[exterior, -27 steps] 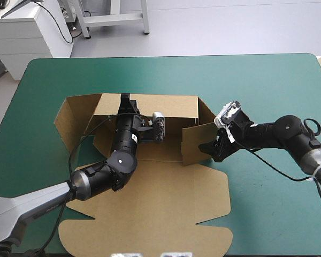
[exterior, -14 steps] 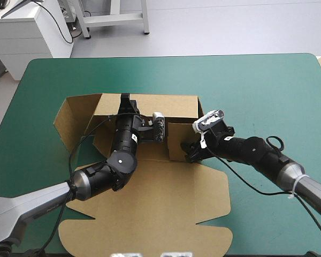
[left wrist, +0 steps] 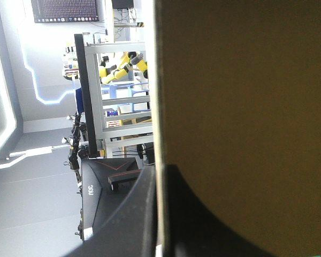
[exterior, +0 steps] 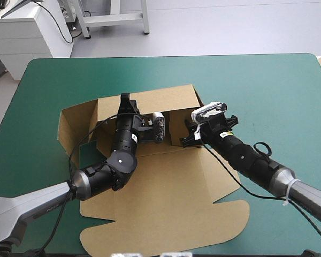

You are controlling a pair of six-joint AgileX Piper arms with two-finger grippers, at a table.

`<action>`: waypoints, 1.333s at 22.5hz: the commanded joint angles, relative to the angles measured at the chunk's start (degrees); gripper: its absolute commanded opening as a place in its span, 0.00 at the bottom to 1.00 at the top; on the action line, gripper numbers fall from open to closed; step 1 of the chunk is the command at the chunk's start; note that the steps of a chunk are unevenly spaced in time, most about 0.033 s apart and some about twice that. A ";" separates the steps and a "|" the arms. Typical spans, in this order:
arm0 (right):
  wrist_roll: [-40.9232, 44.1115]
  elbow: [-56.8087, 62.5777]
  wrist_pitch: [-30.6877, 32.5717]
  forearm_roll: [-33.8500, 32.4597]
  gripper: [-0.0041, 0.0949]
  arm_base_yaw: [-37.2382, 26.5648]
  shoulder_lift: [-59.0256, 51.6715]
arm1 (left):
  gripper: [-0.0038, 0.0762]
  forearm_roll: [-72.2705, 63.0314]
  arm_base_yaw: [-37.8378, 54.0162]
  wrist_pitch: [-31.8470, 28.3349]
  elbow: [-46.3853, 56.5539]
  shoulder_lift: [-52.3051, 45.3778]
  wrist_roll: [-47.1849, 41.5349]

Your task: Fold the box

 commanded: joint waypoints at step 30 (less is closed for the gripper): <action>-4.33 -1.44 -12.15 -4.97 0.08 -0.19 -0.28 | 0.64 4.67 -13.41 17.47 -1.84 -2.37 -5.16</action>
